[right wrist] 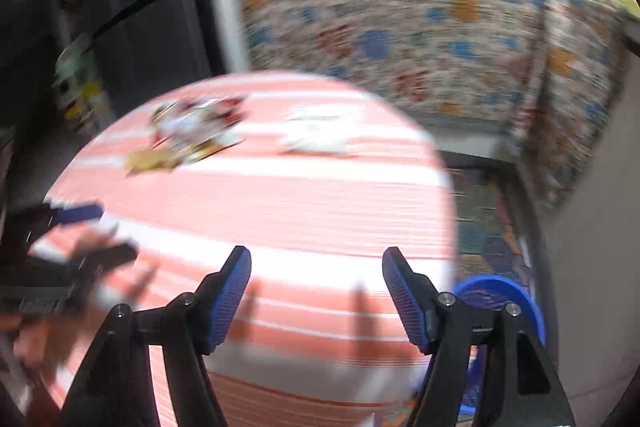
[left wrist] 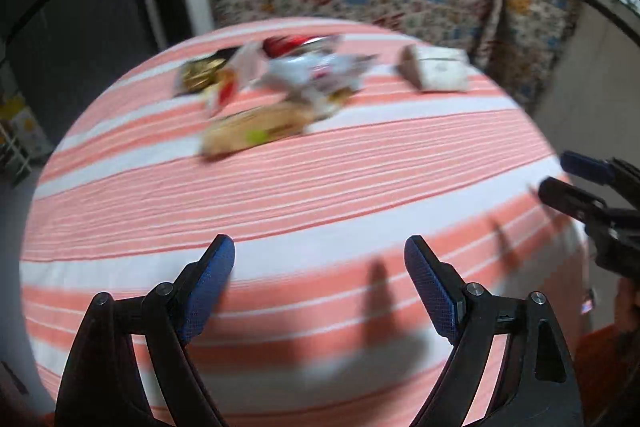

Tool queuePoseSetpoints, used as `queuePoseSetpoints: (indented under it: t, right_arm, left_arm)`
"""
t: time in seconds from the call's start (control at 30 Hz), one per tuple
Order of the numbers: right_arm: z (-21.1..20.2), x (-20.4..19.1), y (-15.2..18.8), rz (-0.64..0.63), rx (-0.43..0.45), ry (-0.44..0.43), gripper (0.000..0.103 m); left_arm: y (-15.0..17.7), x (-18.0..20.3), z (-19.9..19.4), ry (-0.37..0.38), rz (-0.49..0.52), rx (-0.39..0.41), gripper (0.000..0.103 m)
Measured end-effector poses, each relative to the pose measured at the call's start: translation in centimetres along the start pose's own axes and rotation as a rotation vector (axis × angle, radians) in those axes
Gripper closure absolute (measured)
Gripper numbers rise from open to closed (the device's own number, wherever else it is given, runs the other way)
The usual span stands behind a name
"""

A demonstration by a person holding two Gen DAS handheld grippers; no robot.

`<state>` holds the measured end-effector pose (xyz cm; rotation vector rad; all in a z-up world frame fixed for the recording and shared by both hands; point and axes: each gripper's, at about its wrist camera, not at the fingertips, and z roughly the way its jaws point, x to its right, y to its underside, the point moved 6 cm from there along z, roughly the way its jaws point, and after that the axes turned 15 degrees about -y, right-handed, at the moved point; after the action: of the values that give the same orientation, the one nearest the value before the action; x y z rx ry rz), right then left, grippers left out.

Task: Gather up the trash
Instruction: 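Return both tools to the table above the remaining trash, then grasp the cream cake wrapper with the left gripper and lift it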

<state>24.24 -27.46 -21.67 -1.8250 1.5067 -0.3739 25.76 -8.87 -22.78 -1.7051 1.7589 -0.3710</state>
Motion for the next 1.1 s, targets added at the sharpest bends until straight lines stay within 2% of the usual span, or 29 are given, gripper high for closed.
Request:
queuePoseSetpoints:
  t: [0.13,0.3,0.43,0.57,0.9,1.03,1.1]
  right_arm:
    - [4.5,-3.4,0.2,0.016,-0.092,-0.012,0.033]
    - [7.4,-3.3,0.2,0.082,-0.110,0.034,0.032]
    - [8.9,-2.8,-0.7,0.071,-0.097,0.103,0.027]
    - [9.8,-2.4,-1.4,0.088,-0.094,0.113,0.014]
    - [9.9,-2.2,-1.3,0.088,-0.094,0.118,0.014]
    - [9.9,-2.2,-1.3,0.086,-0.094,0.121,0.014]
    - [10.0,-2.2,-1.3,0.086,-0.094,0.121,0.014]
  left_arm:
    - [0.6,-2.4,2.8,0.000,0.038,-0.022,0.015]
    - [-0.1,-2.7,4.1,0.028,0.078,0.004,0.001]
    - [-0.9,-3.2,4.8,0.048,0.093,0.000,0.000]
    - [-2.0,-3.8,5.8,0.083,0.122,0.007,0.000]
    - [-5.6,-3.8,8.5,0.159,0.232,0.038,0.000]
    - [-7.0,-3.0,9.1,0.184,0.286,0.073,0.001]
    - [-7.3,-2.3,8.8,0.211,0.313,0.090,0.007]
